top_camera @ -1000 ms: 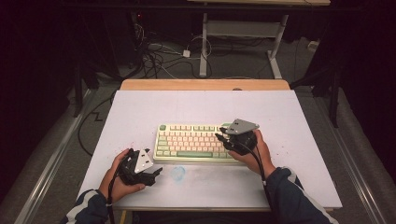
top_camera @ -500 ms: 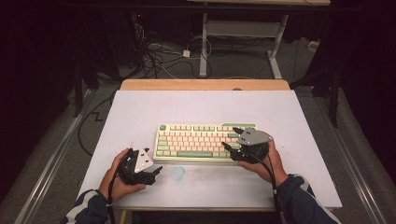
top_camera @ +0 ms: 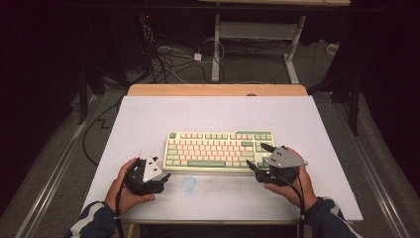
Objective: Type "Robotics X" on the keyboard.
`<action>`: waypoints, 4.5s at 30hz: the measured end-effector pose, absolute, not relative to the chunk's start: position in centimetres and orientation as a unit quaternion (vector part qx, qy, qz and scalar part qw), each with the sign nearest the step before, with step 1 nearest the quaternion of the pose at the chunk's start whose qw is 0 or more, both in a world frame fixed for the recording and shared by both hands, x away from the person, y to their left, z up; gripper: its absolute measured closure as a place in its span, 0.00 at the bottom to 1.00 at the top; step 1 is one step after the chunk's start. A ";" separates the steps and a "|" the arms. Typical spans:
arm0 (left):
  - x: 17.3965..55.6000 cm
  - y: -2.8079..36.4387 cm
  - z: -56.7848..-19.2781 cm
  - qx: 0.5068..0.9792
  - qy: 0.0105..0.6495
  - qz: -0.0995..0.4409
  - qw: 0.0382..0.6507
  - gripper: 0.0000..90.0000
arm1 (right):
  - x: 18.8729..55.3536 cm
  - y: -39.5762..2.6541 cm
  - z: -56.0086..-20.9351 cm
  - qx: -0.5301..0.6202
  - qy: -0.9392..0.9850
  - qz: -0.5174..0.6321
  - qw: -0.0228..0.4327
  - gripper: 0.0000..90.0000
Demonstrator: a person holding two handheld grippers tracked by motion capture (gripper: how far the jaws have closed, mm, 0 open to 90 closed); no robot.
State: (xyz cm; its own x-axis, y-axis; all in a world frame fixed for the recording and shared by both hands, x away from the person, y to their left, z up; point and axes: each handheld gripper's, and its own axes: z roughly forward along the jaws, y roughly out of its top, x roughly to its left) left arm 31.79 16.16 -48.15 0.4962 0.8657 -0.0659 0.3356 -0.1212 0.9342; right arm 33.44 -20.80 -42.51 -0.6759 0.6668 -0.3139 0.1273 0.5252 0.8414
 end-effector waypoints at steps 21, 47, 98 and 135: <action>33.4 14.0 -45.2 0.710 0.419 0.193 0.532 0.95 | 30.2 -24.1 -44.8 0.265 0.814 0.408 0.318 0.34; 37.5 7.5 -43.8 0.757 0.373 0.184 0.503 0.97 | 30.7 -23.9 -45.2 0.266 0.821 0.392 0.318 0.34; 41.4 4.6 -46.2 0.769 0.391 0.175 0.473 0.97 | 31.0 -23.7 -45.7 0.267 0.836 0.361 0.315 0.36; 40.6 4.7 -45.3 0.762 0.378 0.186 0.492 0.94 | 31.1 -23.5 -45.9 0.266 0.842 0.355 0.305 0.37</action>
State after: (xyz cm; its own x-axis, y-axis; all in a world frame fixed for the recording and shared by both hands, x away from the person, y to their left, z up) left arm 40.58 4.74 -45.34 0.6447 0.7592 -0.0891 0.3943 -0.2304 0.8896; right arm 31.10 -23.54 -45.88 -0.6716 0.6656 -0.3254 0.2320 0.6061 0.7608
